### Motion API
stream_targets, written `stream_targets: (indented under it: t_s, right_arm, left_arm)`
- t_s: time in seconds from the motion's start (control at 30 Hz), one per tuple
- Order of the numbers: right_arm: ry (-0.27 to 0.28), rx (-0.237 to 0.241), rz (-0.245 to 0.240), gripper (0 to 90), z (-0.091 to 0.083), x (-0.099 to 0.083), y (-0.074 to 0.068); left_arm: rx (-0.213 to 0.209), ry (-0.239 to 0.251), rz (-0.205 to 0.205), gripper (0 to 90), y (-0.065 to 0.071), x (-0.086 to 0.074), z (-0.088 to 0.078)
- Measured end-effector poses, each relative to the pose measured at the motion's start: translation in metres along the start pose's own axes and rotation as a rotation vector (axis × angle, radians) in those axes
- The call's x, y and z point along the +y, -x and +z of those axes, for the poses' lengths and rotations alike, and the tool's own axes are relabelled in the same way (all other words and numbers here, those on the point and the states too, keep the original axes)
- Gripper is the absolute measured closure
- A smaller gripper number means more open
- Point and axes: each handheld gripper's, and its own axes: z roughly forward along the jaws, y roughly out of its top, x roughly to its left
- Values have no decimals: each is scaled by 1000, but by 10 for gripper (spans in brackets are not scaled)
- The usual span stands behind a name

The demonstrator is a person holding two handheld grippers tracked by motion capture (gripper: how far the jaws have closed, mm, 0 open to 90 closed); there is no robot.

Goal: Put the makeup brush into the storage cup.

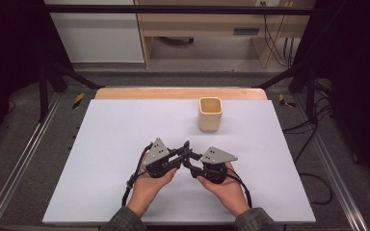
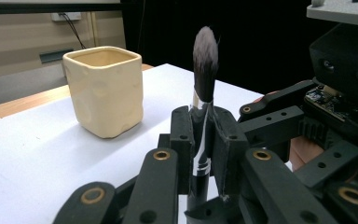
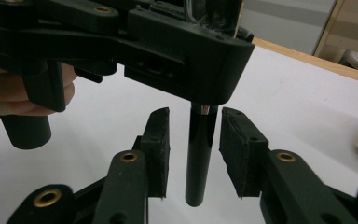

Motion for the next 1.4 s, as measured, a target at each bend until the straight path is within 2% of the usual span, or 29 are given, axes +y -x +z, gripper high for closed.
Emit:
stream_targets:
  t_s: [0.27, 0.47, 0.53, 0.73, 0.77, 0.93, 0.97, 1.07, 1.2, 1.37, 1.4]
  right_arm:
    - [6, 1, 17, 774, 0, 0, 1]
    - [3, 3, 13, 790, 1, -1, 1]
    - [-1, 4, 6, 790, 1, -1, 1]
    - [-10, -7, 2, 790, 1, -2, 3]
    - [-13, -18, 4, 790, 0, -4, 6]
    - [-20, -42, 10, 790, -4, -7, 14]
    - [-20, -47, 11, 791, -5, -8, 16]
    - [-18, -56, 12, 791, -7, -9, 19]
    - [-16, -66, 12, 790, -9, -9, 20]
    - [-12, -73, 4, 790, -11, -9, 20]
    - [-13, -73, 4, 791, -11, -9, 21]
  left_arm:
    - [-5, 0, -2, 799, 2, 0, 1]
    - [-8, -6, -5, 798, 1, -1, 0]
    - [-11, -7, -18, 792, 1, -1, 0]
    - [1, -1, -24, 598, 0, -4, -4]
    - [13, 5, -7, 577, -1, -6, -9]
    - [27, 6, 25, 482, -6, -9, -21]
    - [32, 9, 39, 465, -10, -12, -29]
    - [39, 14, 39, 409, -16, -15, -37]
    - [59, -6, 61, 320, -34, -25, -57]
    - [69, 25, 36, 232, -52, -27, -75]
    - [69, 25, 36, 218, -52, -27, -75]
